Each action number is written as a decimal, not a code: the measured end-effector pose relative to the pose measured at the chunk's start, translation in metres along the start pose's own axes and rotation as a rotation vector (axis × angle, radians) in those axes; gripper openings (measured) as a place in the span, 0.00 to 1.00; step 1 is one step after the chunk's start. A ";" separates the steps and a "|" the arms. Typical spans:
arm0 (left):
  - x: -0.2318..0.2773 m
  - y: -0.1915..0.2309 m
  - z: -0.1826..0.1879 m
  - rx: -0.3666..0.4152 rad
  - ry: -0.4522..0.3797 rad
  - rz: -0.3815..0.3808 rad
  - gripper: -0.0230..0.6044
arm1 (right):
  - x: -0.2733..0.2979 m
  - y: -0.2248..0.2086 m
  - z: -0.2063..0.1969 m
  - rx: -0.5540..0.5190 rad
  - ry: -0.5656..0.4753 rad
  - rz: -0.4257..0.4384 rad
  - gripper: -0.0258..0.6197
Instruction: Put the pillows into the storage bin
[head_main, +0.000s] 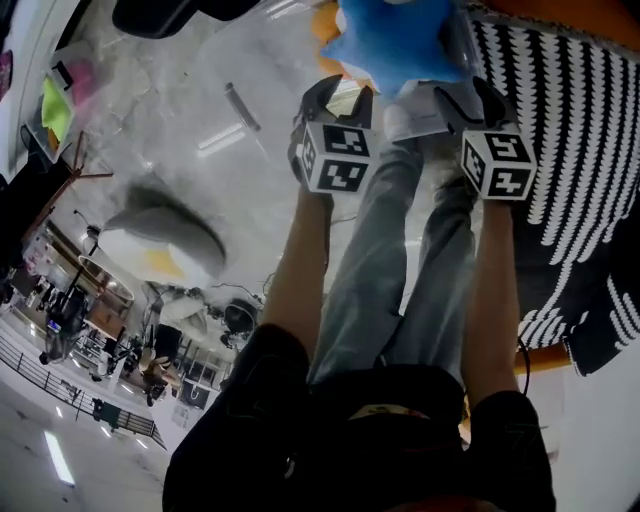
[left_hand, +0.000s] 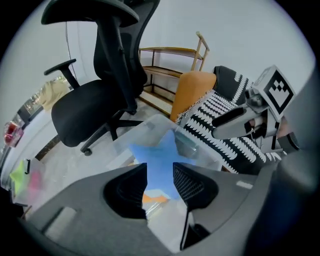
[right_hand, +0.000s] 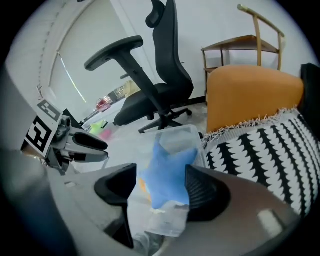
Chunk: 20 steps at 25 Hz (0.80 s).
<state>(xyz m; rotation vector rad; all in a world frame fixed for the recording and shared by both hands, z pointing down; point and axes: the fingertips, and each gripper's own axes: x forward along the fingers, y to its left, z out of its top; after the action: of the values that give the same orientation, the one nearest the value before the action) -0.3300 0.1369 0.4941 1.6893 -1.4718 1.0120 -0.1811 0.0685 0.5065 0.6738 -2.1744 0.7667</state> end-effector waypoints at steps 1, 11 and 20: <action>0.002 0.000 0.003 -0.006 -0.002 -0.018 0.31 | 0.002 0.002 0.000 0.005 0.010 0.007 0.52; 0.002 -0.082 0.098 -0.015 -0.151 -0.148 0.05 | -0.090 -0.059 -0.021 0.255 -0.118 -0.089 0.16; -0.045 -0.199 0.172 0.110 -0.267 -0.300 0.05 | -0.220 -0.104 -0.035 0.486 -0.373 -0.326 0.04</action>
<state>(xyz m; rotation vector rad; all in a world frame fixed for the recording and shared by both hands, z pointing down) -0.1146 0.0360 0.3734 2.1160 -1.2864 0.7375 0.0358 0.0716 0.3903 1.4804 -2.1219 1.0660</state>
